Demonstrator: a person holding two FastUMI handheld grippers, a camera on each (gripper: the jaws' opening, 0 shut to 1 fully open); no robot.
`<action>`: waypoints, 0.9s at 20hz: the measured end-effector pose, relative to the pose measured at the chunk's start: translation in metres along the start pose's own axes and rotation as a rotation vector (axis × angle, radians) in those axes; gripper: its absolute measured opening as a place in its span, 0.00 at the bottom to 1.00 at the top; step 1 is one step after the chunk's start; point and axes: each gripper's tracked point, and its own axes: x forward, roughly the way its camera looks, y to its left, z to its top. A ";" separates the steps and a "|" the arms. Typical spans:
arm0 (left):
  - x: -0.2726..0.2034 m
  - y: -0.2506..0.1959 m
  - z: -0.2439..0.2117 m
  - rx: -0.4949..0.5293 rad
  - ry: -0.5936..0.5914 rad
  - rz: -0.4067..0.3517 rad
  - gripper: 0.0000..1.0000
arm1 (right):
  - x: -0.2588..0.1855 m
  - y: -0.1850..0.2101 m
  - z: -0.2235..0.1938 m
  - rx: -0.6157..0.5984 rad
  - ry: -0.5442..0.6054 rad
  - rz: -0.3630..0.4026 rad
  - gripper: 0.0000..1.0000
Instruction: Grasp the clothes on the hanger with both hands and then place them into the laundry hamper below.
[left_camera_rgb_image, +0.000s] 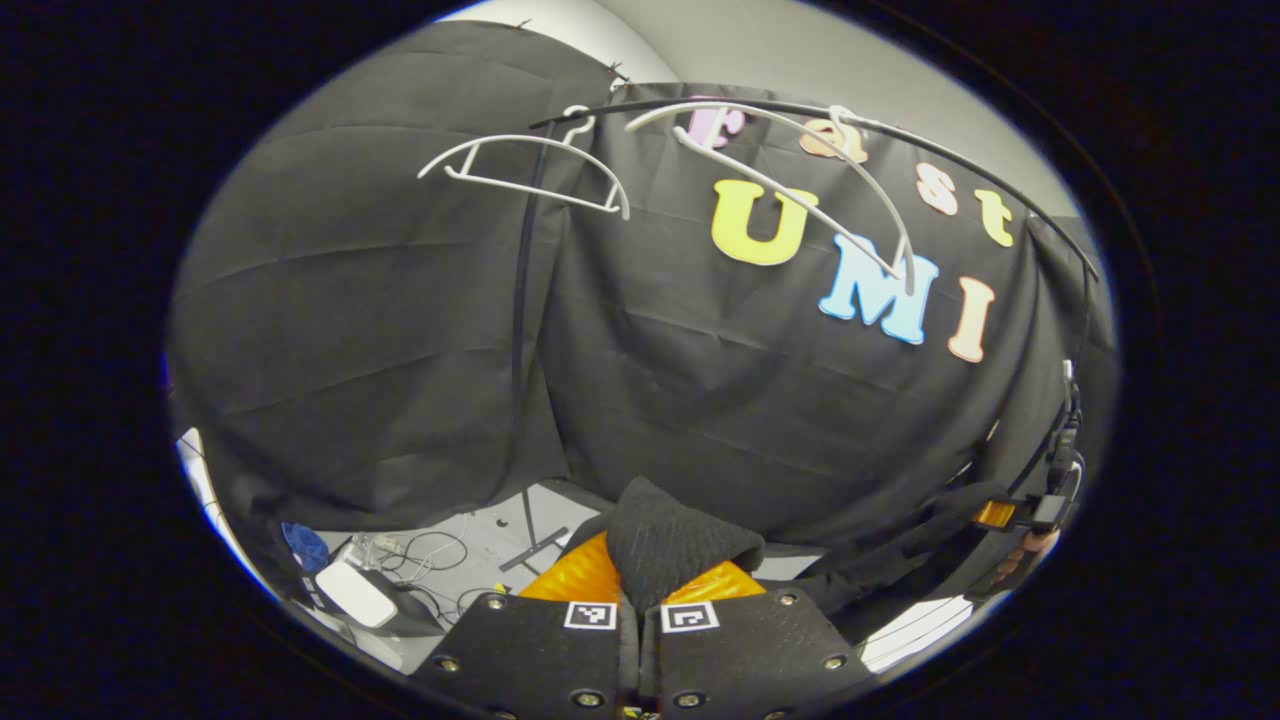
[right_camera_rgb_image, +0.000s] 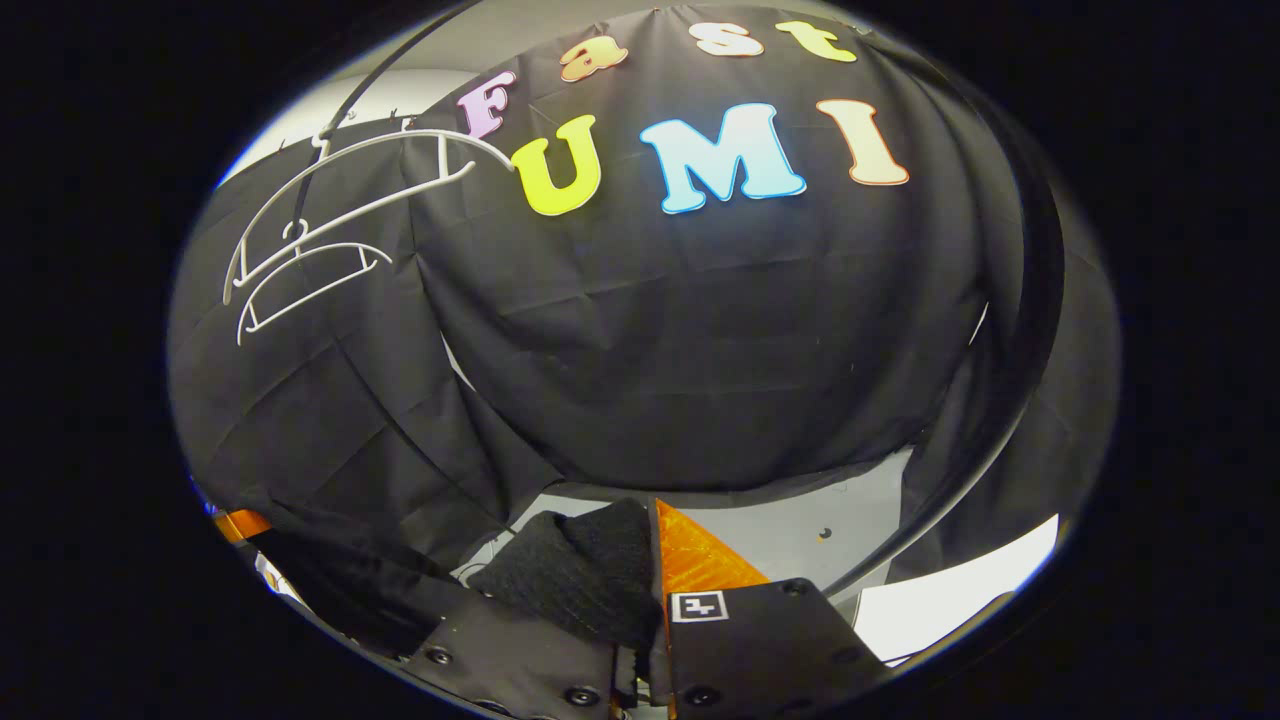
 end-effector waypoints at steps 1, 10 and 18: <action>0.006 -0.002 -0.003 0.007 0.007 -0.019 0.01 | -0.003 0.003 -0.003 -0.005 0.001 -0.005 0.09; 0.038 0.010 -0.033 0.139 0.131 -0.144 0.02 | -0.007 0.059 -0.041 0.042 0.081 -0.045 0.10; 0.084 0.030 -0.091 0.227 0.253 -0.272 0.01 | 0.006 0.090 -0.095 0.094 0.168 -0.138 0.10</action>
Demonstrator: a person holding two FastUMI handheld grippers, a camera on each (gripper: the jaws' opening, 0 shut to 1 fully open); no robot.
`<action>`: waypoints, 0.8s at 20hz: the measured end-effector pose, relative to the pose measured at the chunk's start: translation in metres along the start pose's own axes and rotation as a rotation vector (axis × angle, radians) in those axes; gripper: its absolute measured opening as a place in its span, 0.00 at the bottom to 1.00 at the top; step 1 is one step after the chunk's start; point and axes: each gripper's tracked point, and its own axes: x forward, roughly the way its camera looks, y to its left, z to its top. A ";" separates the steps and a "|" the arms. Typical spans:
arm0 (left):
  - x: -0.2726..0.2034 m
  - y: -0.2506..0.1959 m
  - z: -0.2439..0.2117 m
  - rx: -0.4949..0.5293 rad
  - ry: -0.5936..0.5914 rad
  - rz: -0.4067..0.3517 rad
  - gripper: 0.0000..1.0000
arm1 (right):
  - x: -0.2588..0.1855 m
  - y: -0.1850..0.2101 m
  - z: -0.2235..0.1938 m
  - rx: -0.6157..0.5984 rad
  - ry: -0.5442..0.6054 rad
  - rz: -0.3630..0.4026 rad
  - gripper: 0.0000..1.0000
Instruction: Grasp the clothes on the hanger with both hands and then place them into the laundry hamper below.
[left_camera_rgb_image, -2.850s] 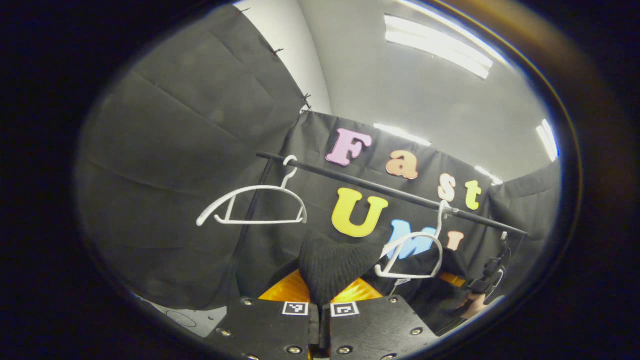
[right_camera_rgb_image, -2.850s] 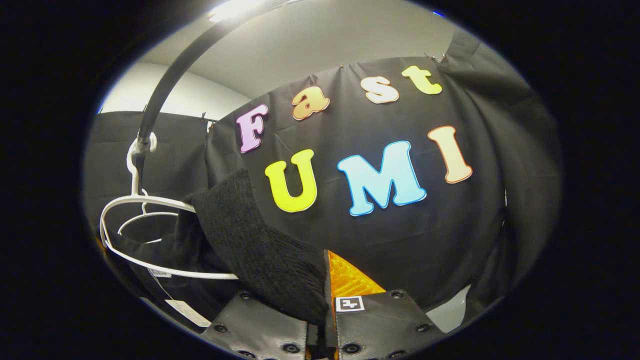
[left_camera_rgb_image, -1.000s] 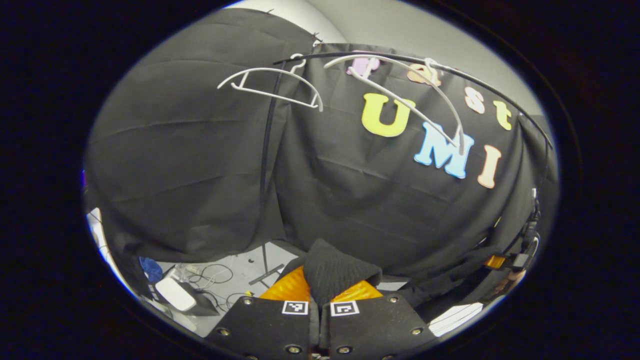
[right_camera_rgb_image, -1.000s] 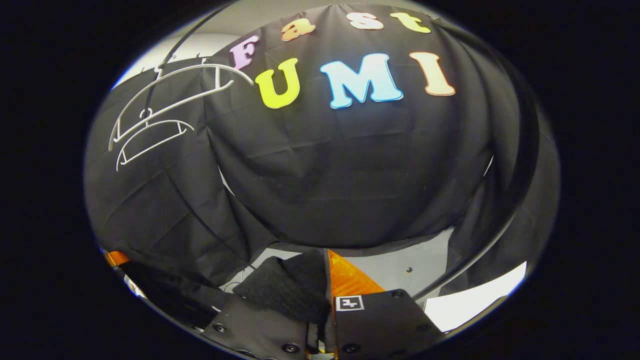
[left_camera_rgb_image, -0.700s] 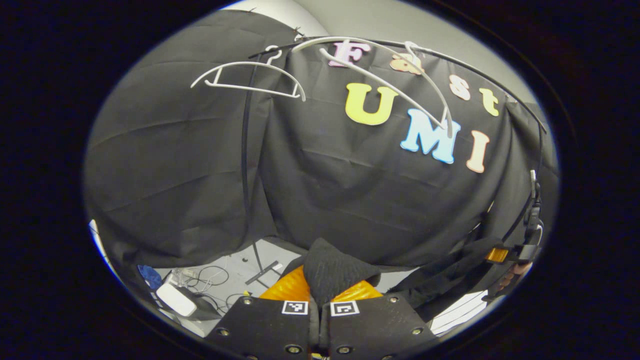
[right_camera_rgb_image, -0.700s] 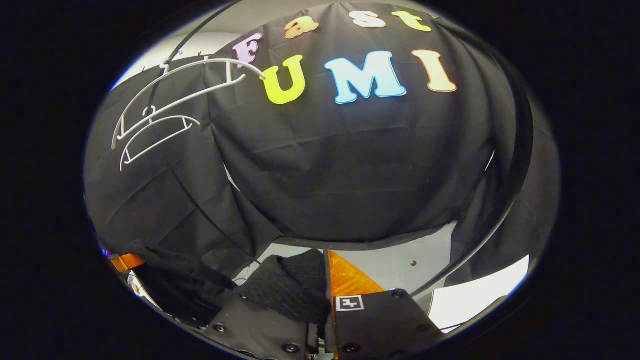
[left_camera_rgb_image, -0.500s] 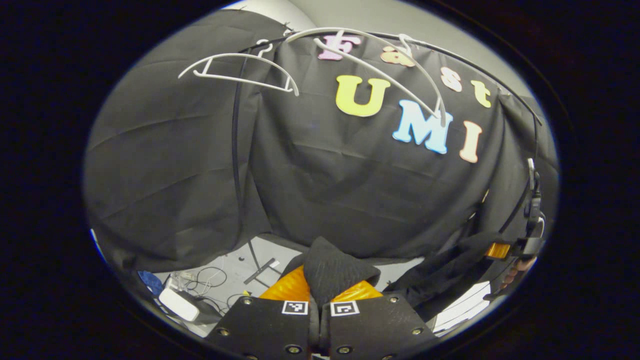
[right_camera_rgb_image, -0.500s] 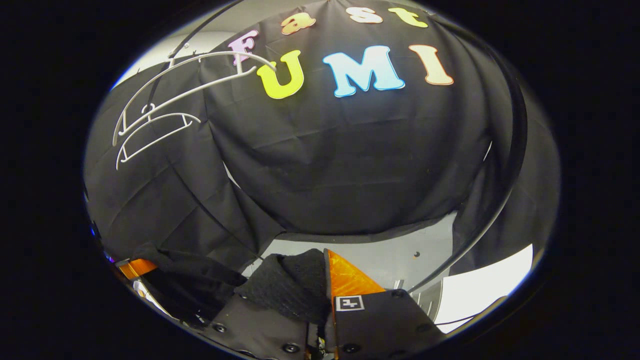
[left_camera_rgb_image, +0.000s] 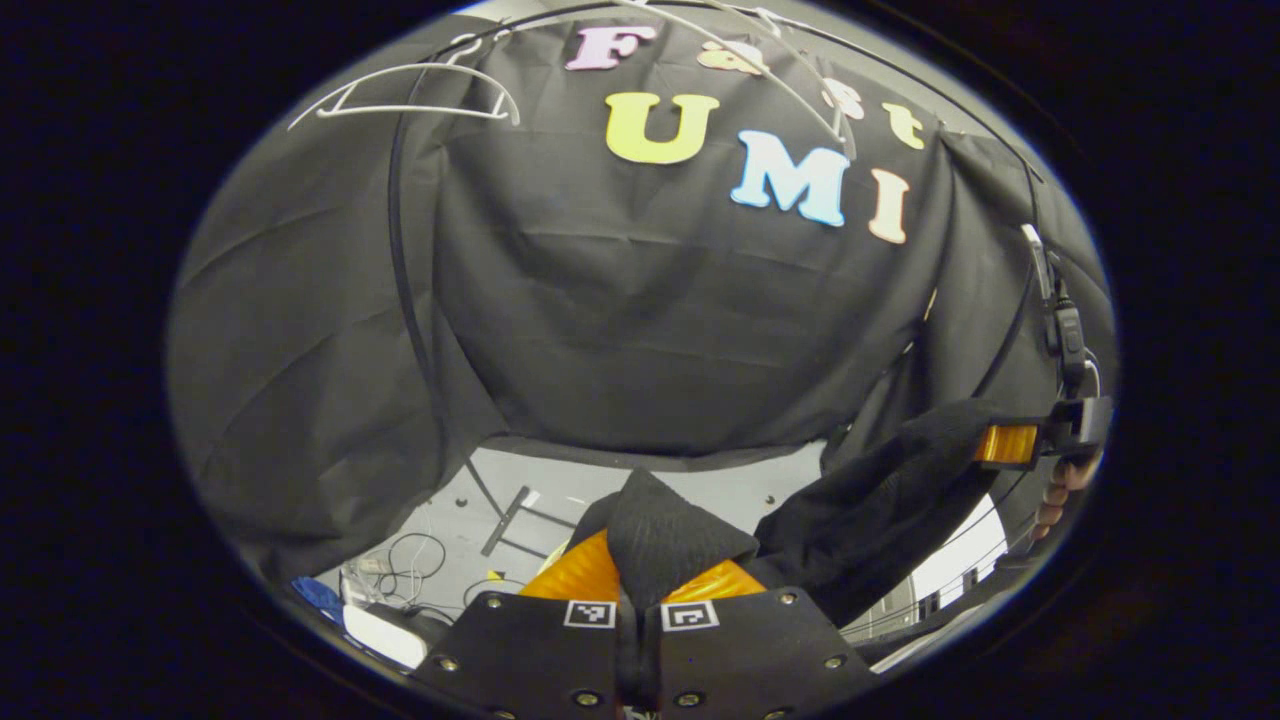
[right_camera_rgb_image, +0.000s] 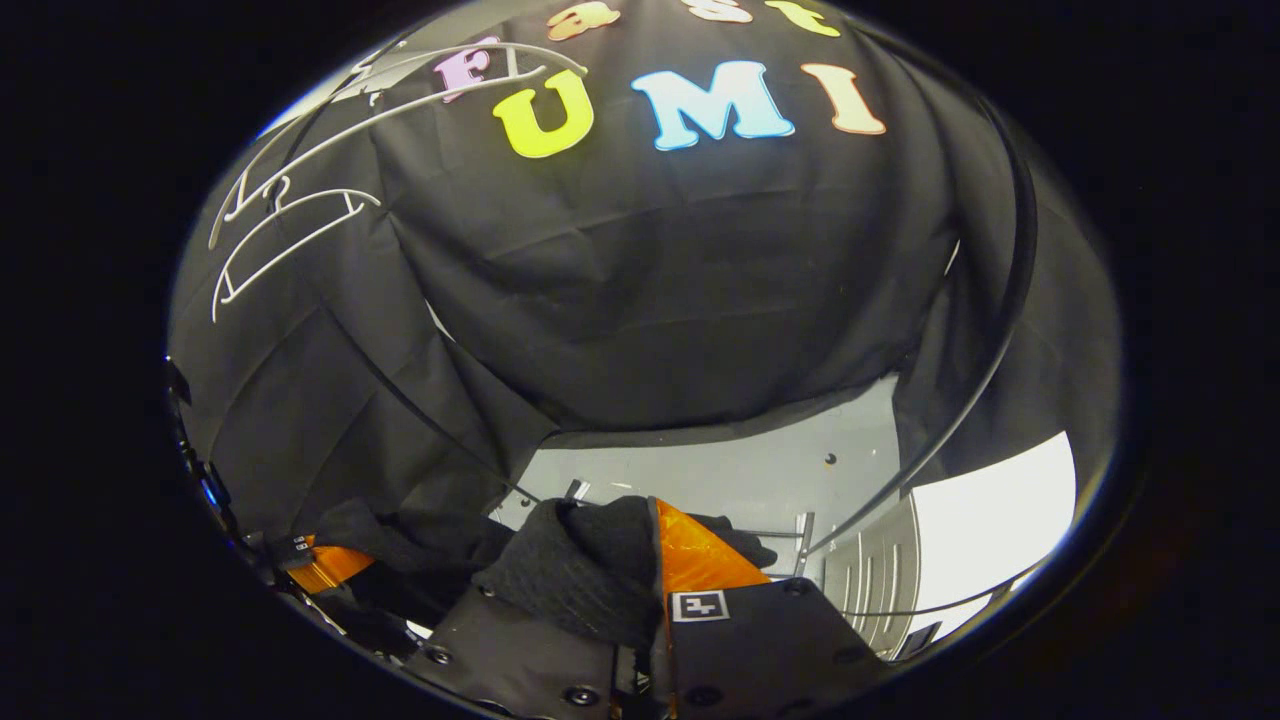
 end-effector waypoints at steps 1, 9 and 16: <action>0.003 0.004 -0.007 0.000 0.016 -0.011 0.02 | 0.003 0.003 -0.005 0.002 0.015 -0.010 0.10; 0.048 0.024 -0.042 0.086 0.162 -0.074 0.01 | 0.036 0.010 -0.040 -0.010 0.130 -0.089 0.10; 0.097 0.035 -0.076 0.134 0.237 -0.061 0.02 | 0.068 -0.003 -0.078 0.025 0.228 -0.156 0.11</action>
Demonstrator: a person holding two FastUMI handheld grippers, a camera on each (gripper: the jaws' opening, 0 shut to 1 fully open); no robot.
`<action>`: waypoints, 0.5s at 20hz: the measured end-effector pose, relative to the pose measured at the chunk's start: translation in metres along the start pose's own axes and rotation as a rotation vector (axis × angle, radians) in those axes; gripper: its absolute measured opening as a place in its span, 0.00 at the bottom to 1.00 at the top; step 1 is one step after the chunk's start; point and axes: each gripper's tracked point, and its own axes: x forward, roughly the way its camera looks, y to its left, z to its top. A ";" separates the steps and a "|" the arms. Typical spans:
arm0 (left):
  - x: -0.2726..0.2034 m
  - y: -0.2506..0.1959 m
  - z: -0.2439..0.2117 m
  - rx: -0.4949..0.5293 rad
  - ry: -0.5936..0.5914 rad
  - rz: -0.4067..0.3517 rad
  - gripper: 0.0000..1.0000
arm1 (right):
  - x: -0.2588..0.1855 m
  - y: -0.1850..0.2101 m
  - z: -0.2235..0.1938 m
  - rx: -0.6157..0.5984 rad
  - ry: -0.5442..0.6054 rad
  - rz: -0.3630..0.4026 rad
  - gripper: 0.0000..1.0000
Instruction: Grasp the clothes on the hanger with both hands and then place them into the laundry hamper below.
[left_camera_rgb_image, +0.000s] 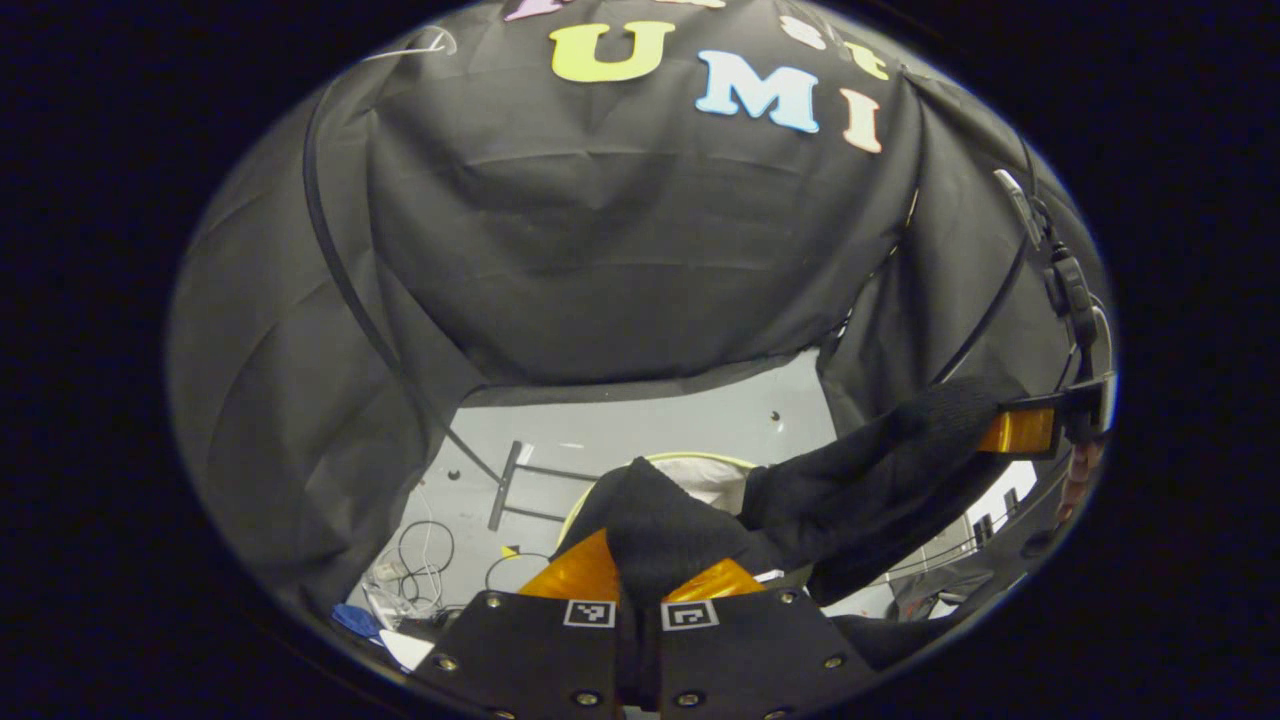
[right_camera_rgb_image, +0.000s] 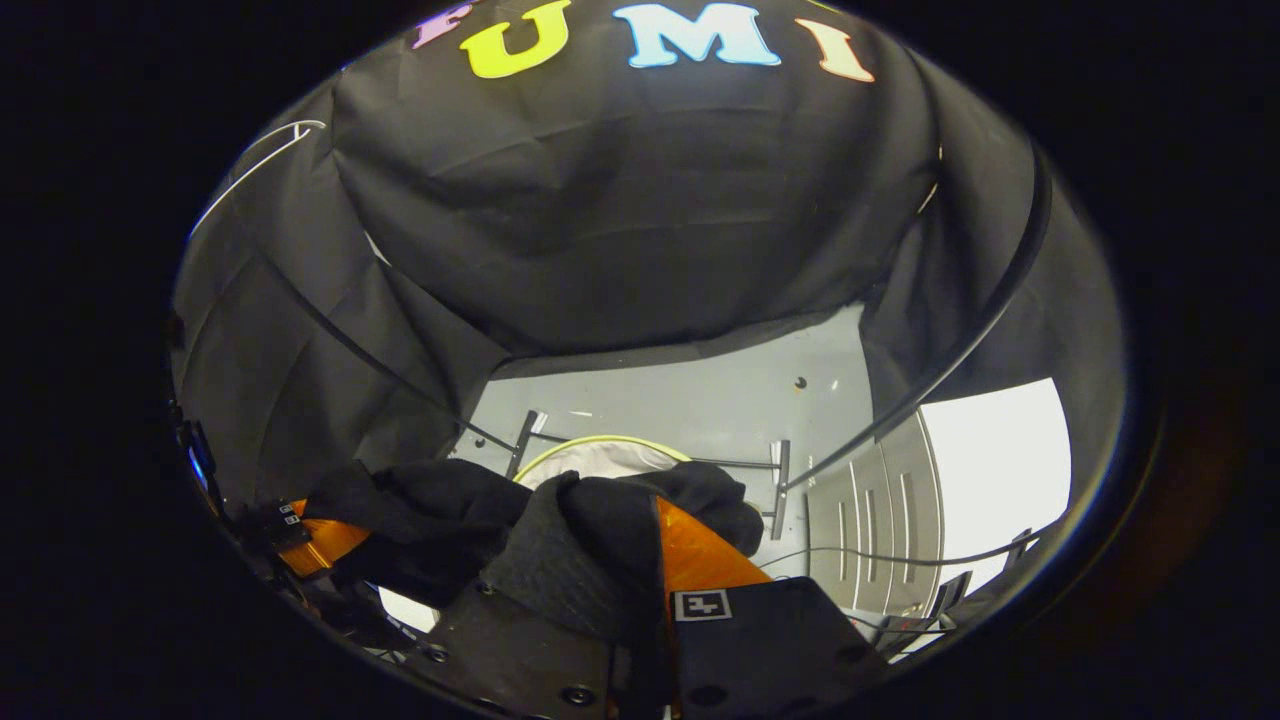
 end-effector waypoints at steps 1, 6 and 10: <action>0.005 -0.003 -0.001 -0.003 0.007 0.003 0.02 | 0.003 -0.003 -0.001 0.003 0.010 -0.007 0.14; 0.018 0.001 -0.008 -0.046 0.053 0.014 0.04 | 0.010 -0.014 -0.011 0.004 0.037 -0.030 0.14; 0.023 0.007 -0.018 -0.103 0.079 0.005 0.06 | 0.013 -0.008 -0.015 0.046 0.059 -0.002 0.18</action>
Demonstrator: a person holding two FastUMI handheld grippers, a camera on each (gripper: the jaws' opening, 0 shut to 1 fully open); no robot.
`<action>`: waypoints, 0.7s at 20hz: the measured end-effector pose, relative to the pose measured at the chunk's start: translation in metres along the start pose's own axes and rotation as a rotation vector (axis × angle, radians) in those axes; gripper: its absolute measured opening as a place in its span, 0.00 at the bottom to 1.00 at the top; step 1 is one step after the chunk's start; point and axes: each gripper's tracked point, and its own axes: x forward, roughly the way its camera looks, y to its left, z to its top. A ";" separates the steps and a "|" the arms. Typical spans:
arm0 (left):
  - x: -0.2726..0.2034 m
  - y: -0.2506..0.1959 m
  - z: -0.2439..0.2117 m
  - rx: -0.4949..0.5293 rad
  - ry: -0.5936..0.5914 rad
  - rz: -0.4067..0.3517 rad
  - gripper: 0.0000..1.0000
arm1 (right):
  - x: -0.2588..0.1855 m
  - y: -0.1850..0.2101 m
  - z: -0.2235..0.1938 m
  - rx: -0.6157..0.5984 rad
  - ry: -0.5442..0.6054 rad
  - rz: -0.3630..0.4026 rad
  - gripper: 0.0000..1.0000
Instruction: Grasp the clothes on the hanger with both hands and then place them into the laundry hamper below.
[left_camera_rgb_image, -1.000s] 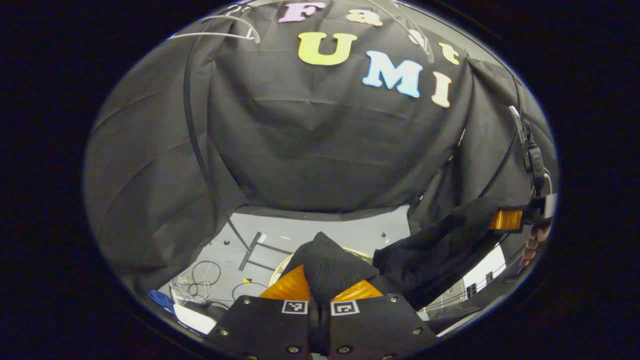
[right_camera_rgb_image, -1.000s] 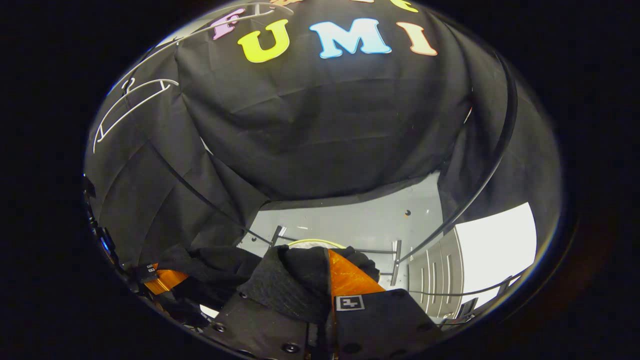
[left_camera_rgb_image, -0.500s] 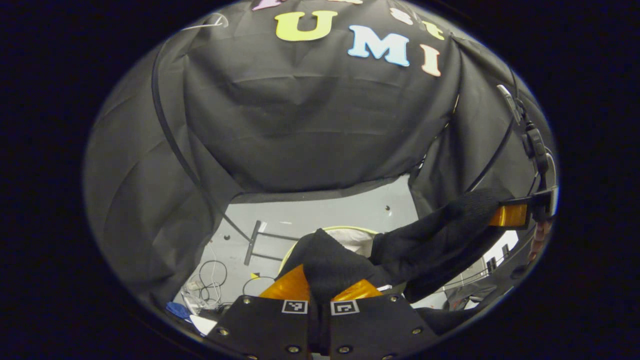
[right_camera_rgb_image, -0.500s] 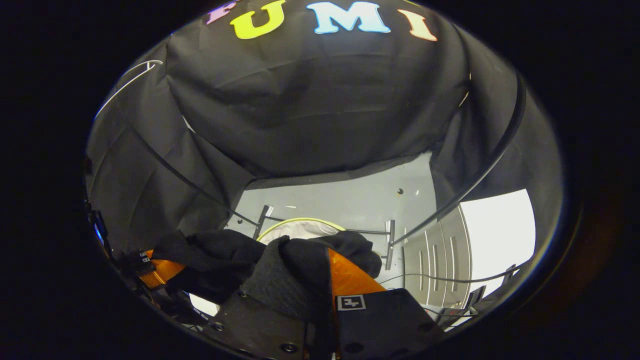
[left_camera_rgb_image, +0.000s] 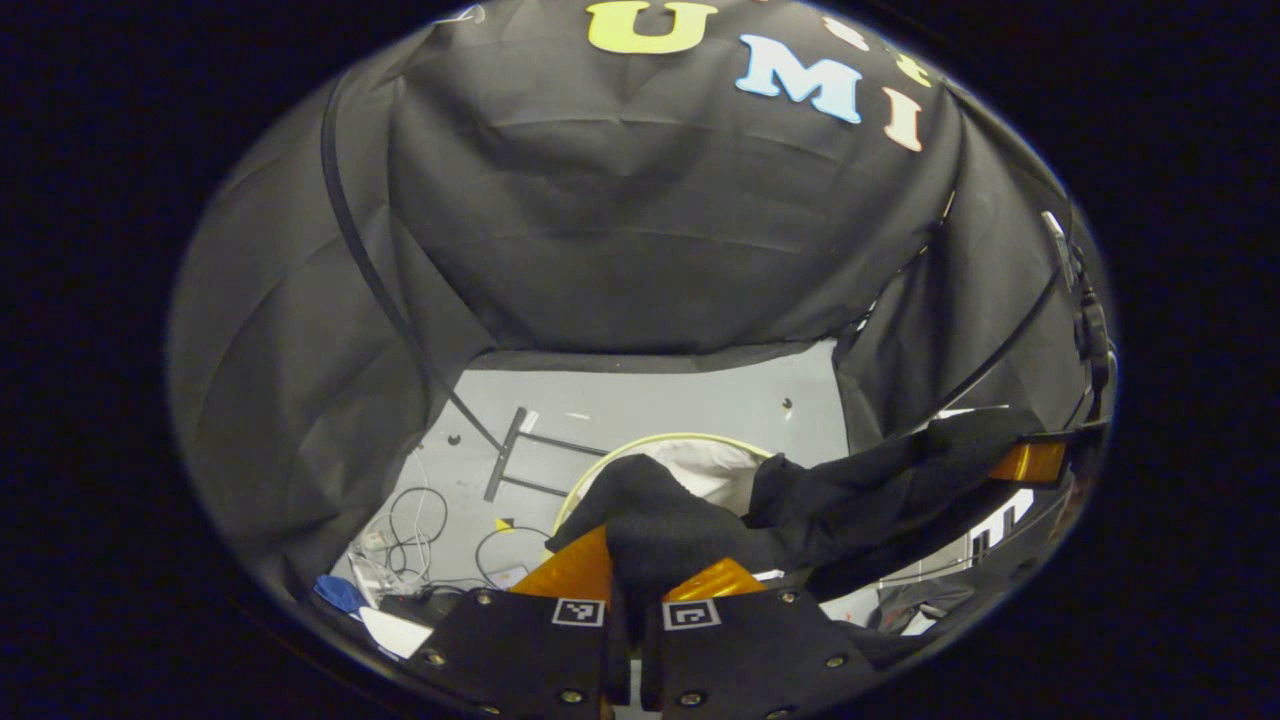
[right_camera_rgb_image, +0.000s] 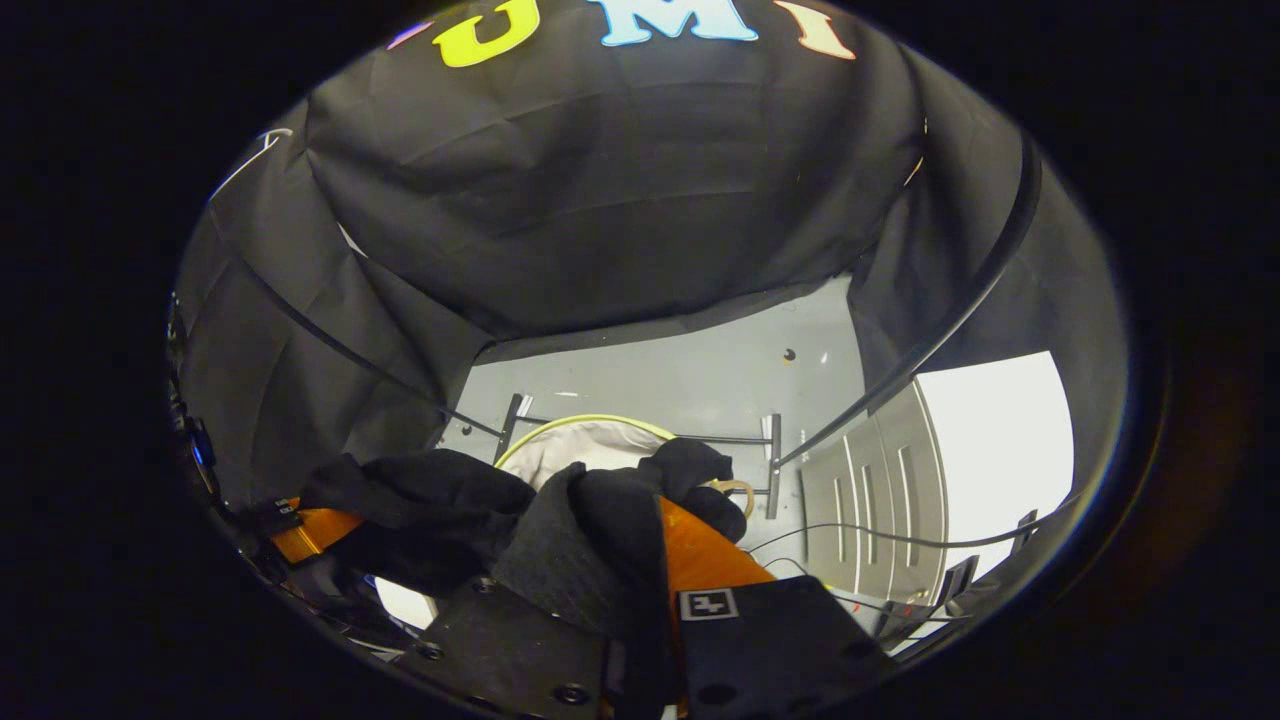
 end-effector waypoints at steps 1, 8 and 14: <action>0.001 0.001 -0.002 -0.008 0.007 0.002 0.06 | 0.001 0.000 -0.002 0.002 0.005 0.001 0.21; -0.001 -0.006 -0.002 -0.051 -0.005 -0.016 0.66 | -0.005 0.006 0.007 0.003 -0.017 0.036 0.70; 0.000 -0.005 -0.023 -0.060 0.017 -0.016 0.93 | -0.019 -0.019 -0.002 0.026 -0.040 -0.024 0.98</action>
